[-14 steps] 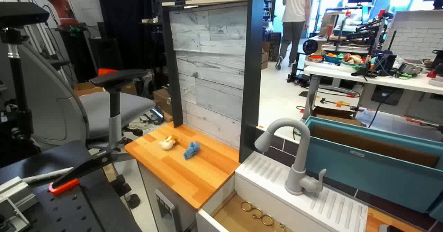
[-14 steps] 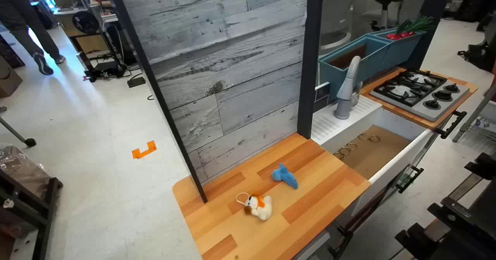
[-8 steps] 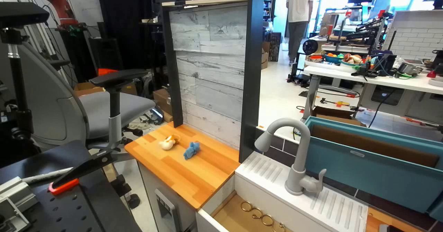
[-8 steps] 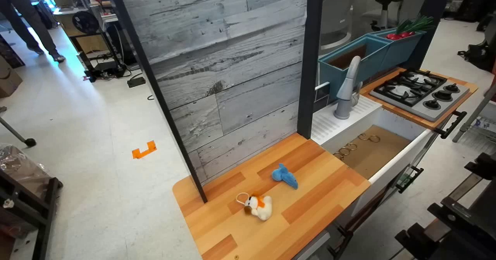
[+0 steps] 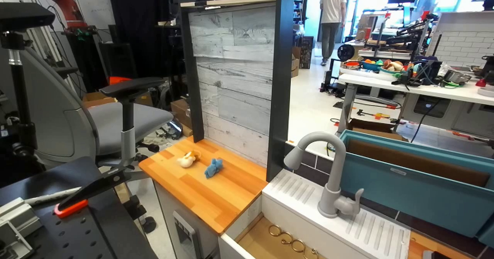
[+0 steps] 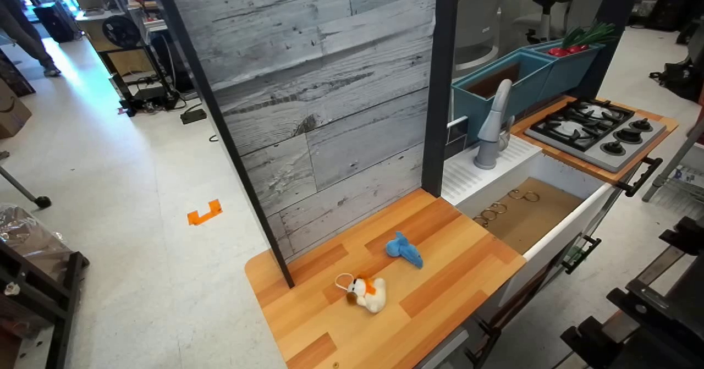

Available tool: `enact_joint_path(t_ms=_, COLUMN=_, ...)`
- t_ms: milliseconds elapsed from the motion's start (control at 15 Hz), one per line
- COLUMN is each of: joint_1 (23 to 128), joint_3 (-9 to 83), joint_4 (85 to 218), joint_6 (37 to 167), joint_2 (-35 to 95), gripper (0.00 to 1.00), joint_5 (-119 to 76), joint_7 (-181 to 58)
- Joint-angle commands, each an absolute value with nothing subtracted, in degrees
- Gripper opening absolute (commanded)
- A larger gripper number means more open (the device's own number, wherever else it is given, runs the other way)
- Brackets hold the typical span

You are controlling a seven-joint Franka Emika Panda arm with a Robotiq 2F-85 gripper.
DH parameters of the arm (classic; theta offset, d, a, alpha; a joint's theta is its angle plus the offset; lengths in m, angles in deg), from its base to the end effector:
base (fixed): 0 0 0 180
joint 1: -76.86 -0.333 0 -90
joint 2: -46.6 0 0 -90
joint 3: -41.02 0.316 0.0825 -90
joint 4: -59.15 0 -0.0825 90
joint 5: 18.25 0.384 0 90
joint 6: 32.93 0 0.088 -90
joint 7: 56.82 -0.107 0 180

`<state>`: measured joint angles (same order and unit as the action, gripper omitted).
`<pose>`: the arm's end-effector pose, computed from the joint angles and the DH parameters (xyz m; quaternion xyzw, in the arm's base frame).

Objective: Move the blue object to the right

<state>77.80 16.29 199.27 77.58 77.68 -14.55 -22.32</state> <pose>0.3543 -0.1757 0.4757 -0.9859 -0.0932 -0.0580 0.1261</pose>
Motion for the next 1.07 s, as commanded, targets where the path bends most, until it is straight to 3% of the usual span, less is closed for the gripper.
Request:
enact_joint_path(t_ms=0, joint_1=78.36, joint_3=22.02, joint_4=200.23, joint_6=81.81, joint_2=74.66, gripper=1.0, joint_5=-14.0, joint_7=-24.84)
enact_joint_path(t_ms=600, joint_1=74.24, joint_3=38.91, joint_4=204.88, joint_6=103.64, joint_2=56.4, gripper=1.0, joint_5=-17.75, joint_7=-41.39)
enact_joint_path(t_ms=1000, joint_1=73.16, joint_3=44.08, joint_4=202.0, joint_6=118.7, joint_2=38.78, gripper=1.0, joint_5=-28.65, joint_7=-55.7)
